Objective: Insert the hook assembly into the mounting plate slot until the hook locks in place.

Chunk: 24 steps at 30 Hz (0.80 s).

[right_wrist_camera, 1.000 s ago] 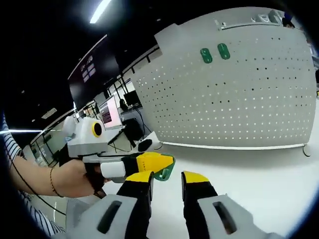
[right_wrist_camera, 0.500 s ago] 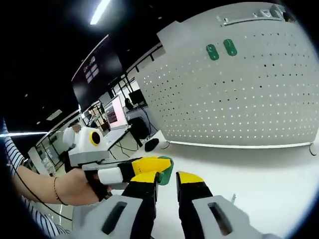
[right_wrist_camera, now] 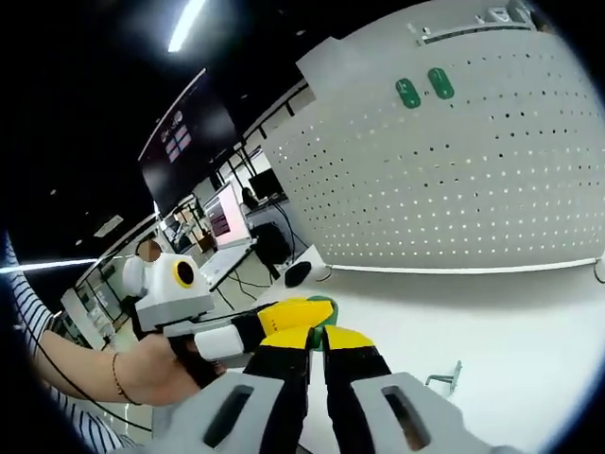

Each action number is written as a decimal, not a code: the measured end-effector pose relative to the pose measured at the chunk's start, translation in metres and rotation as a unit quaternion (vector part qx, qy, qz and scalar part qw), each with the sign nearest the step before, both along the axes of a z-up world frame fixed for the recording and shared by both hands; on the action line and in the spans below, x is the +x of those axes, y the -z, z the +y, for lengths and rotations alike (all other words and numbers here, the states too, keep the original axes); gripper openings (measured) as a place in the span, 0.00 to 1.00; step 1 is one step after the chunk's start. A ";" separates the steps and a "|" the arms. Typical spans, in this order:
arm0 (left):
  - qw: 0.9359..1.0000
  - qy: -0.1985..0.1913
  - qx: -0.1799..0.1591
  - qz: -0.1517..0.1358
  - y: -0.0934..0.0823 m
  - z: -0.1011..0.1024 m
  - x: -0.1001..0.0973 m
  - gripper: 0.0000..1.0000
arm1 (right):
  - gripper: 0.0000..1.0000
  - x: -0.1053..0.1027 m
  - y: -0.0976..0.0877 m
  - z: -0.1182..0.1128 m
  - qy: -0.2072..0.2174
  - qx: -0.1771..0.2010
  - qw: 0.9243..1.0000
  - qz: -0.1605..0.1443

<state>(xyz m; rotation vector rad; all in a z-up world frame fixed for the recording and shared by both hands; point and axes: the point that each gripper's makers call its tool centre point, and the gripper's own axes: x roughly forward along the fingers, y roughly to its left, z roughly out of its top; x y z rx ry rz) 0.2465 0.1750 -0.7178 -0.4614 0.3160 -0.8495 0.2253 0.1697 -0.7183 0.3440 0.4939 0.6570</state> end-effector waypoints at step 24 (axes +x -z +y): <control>0.998 -0.035 0.039 -0.022 -0.007 0.030 -0.004 0.25 | 0.00 -0.001 -0.016 0.012 -0.029 -0.146 0.979 -0.136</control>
